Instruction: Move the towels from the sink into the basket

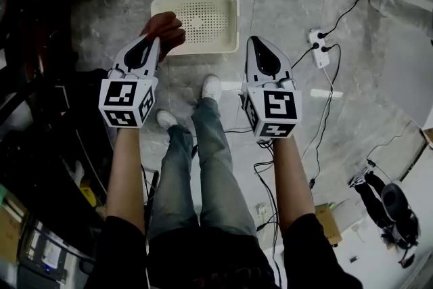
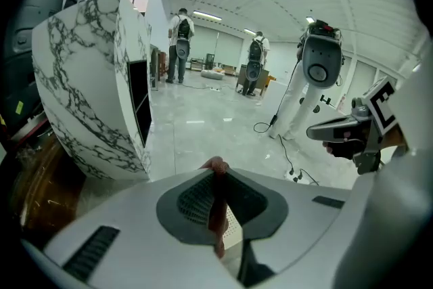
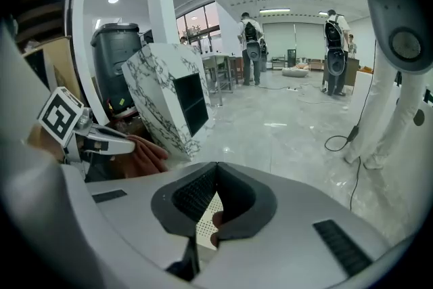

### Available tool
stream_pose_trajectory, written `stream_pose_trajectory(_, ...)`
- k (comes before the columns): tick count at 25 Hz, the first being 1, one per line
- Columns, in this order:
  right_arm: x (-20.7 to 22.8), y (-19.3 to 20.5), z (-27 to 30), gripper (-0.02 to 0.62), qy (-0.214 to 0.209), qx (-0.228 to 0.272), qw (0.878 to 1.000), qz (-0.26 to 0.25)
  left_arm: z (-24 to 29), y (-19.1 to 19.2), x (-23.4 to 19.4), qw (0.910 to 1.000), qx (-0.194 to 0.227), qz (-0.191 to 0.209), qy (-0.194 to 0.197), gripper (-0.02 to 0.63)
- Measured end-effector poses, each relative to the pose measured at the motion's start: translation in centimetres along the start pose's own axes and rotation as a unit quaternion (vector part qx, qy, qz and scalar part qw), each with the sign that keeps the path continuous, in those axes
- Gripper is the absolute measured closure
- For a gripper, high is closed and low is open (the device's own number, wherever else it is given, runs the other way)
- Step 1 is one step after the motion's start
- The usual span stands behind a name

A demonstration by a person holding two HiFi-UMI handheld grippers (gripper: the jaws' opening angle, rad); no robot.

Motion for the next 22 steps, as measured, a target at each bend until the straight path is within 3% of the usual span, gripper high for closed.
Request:
stream_pose_trajectory(12, 1.6, 10.6, 9.2, 0.581, -0.010, -0.026, 1.000, -0.013, 10.6, 10.5, -2.5, 0.9996, -0.028, 0.001, 0.002, 0.560)
stream_pose_trajectory(22, 1.7, 15.1, 14.8, 0.581, -0.021, -0.038, 0.999, -0.009, 16.6, 14.6, -4.1, 0.9991, -0.043, 0.007, 0.002, 0.549)
Point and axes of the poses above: the fingertips, and each gripper's own axes: z forward along the fingers, x to its right, y out of its underside, the point moved 3 cm from there along -z, backward along the fingers, and after that the axes turned 2 degrees about -z, right-handed, at the moved point
